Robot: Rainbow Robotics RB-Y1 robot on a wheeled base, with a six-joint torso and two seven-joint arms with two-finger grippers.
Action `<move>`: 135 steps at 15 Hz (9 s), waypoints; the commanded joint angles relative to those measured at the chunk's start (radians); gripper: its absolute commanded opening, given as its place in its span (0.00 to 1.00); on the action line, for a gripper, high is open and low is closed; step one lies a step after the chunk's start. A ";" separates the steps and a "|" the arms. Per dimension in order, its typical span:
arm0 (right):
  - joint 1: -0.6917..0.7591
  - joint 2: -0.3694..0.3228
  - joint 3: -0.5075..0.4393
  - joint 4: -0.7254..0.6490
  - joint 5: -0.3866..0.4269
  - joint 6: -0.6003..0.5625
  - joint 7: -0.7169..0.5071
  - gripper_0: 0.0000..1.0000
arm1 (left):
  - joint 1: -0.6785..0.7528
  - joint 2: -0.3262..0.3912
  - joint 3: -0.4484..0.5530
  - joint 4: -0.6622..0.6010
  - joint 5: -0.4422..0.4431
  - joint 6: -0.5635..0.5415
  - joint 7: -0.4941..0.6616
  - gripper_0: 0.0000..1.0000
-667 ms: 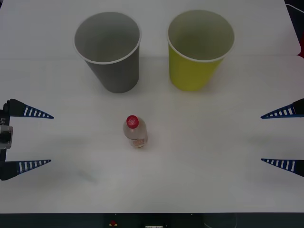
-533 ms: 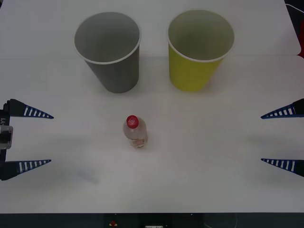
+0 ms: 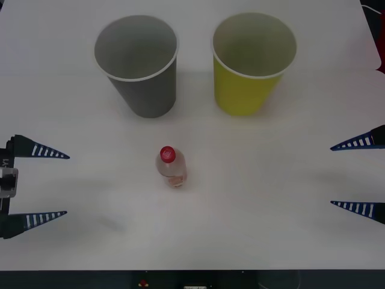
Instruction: Put the can into the green bin and the plastic bottle into the gray bin
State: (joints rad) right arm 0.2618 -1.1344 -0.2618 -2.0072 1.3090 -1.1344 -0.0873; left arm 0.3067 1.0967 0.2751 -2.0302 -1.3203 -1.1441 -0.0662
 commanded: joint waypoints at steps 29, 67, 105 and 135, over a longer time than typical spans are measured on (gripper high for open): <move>0.000 0.000 0.000 0.000 0.000 0.000 0.000 1.00 | -0.379 -0.379 -0.583 0.404 0.174 0.389 0.023 1.00; 0.000 0.000 0.000 0.000 0.000 0.000 0.000 1.00 | -0.348 -0.147 -0.404 0.243 0.047 0.241 0.325 0.00; 0.000 0.000 0.000 0.000 0.000 0.000 0.000 1.00 | -1.422 -0.083 -0.771 0.656 -0.252 0.024 1.188 0.03; 0.000 0.000 0.000 0.000 0.000 0.000 0.000 1.00 | -0.330 -0.117 0.062 0.177 0.122 -0.198 0.525 1.00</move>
State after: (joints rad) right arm 0.2618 -1.1345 -0.2618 -2.0072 1.3090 -1.1345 -0.0872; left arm -0.0538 0.9912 0.3268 -1.8449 -1.1976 -1.3426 0.4859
